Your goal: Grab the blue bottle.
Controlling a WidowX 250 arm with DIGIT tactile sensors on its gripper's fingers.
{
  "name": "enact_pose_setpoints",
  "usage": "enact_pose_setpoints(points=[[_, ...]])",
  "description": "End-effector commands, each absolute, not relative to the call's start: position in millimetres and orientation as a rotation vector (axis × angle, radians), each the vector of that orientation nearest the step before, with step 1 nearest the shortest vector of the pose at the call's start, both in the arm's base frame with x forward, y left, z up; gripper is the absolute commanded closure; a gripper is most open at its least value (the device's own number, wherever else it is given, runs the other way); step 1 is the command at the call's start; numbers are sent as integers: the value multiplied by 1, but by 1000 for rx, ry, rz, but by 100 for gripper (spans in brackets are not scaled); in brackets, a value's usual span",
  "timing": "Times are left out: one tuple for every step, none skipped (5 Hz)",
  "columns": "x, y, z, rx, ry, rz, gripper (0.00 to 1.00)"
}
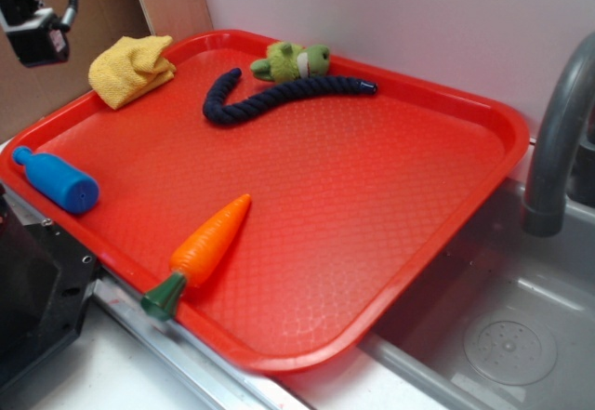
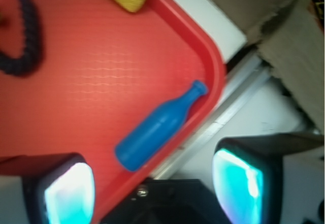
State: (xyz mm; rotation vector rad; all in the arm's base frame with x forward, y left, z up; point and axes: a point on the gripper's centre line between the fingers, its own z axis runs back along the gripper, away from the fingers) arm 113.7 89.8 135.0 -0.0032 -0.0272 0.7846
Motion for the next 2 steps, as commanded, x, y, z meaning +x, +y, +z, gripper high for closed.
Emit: enact_pose_setpoints(points=[[110,92,140,7,-50,777,0],[107,93,90,18,7,854,0]])
